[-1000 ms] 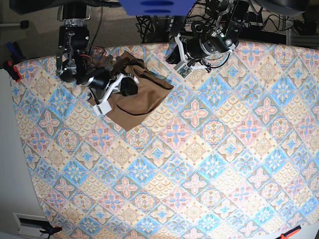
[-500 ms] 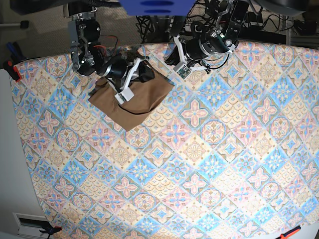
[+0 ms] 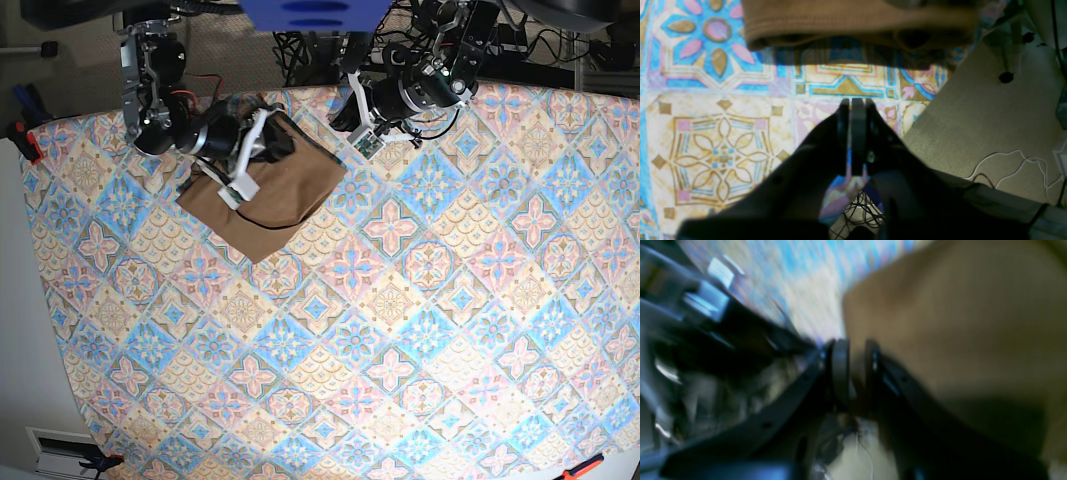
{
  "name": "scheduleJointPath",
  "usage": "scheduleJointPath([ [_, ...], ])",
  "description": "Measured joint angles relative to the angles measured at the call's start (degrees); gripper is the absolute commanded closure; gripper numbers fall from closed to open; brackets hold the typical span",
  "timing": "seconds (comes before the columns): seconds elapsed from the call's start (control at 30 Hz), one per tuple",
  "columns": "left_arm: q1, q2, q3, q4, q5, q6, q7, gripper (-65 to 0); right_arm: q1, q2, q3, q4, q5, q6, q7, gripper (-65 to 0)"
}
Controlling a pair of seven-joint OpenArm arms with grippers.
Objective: Layout the t-shirt on the table in an organized manner, then fold the t-shirt properly
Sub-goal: 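Grasp the bundle's edge with the left gripper and fold it toward the right gripper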
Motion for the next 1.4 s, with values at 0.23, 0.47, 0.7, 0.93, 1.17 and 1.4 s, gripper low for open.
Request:
scheduleJointPath([
  [0.23,0.17,0.02,-0.11,1.11,0.00,0.00,0.35,-1.5,8.96,0.26,2.27,-0.11,2.40,0.04,1.29,-8.3],
  [0.47,-3.37,0.20,2.91,4.92,-0.20,-0.17,0.35,-1.5,15.96,0.46,2.49,-1.20,2.36,0.35,2.49,-8.3],
  [0.7,-11.72,0.37,10.45,4.74,0.00,-0.04,0.83,0.0,14.40,0.96,2.25,-8.72,1.29,0.42,4.04,-8.3],
  [0.93,-18.71,5.18,10.49,-5.20,0.26,0.24,0.61,0.0,14.27,2.16,2.25,-15.26,1.77,3.80,8.02,-8.3],
  [1.17,-22.34,8.72,11.04,-15.41,-0.02,0.02,0.07,0.0,14.53,2.16,2.27,-23.74,1.51,7.93,14.56,-8.3],
  [1.4,-27.02,10.51,13.38,-26.84,-1.42,-0.39,-2.40,0.0,14.75,2.01,2.27,-28.41,-3.61,11.10,19.08,-8.3],
])
